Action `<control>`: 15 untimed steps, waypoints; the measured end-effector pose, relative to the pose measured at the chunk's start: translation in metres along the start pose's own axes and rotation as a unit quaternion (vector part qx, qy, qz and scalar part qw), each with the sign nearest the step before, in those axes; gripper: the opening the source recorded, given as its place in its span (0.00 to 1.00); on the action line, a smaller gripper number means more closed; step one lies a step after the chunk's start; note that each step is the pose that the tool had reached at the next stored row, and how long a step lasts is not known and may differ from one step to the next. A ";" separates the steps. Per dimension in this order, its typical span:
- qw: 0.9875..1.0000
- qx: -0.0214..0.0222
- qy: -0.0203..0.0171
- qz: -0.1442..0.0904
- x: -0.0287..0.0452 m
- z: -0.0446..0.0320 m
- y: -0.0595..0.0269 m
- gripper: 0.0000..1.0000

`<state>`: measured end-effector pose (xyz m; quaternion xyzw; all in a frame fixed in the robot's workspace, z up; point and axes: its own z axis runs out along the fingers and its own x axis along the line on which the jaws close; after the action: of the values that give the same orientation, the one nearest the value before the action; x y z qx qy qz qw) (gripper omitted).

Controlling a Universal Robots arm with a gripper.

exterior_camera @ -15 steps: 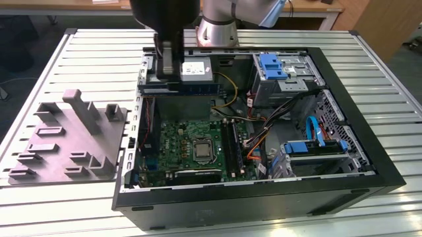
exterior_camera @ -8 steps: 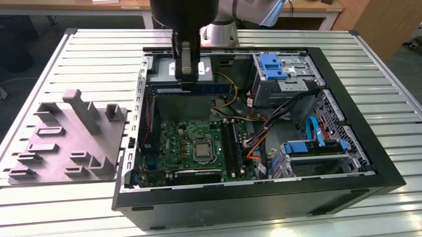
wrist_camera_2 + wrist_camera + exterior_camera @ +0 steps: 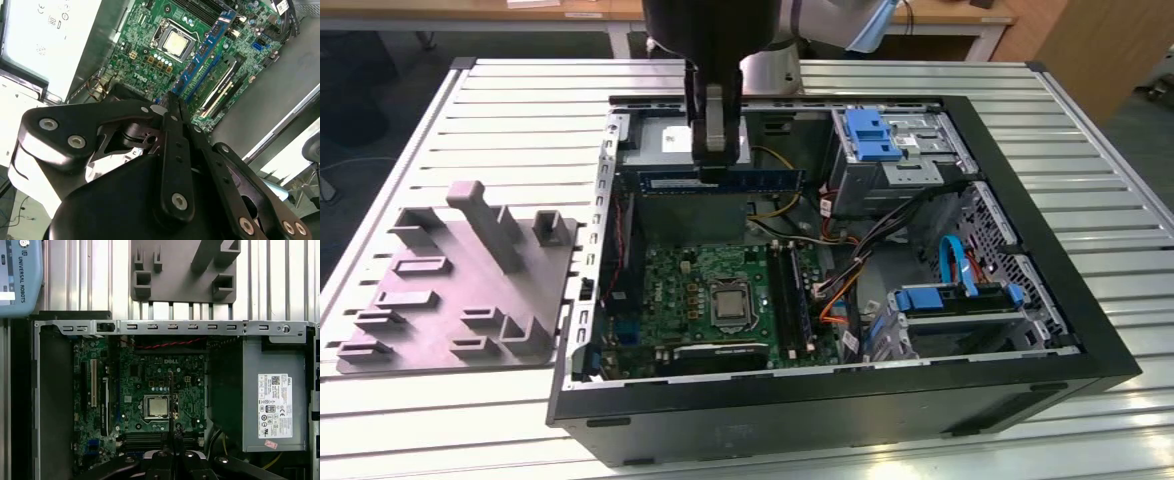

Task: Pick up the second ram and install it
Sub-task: 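Pick up the second ram and move it above second insertion slot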

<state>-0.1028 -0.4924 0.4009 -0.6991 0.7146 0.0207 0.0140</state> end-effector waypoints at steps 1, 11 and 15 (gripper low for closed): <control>1.000 0.000 0.000 0.000 0.0000 0.0000 0.0000 0.12; 1.000 0.000 0.000 0.000 0.0004 0.0079 -0.0004 0.12; 1.000 0.000 0.000 0.000 0.0007 0.0139 -0.0007 0.12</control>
<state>-0.1022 -0.4924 0.3870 -0.6991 0.7146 0.0207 0.0140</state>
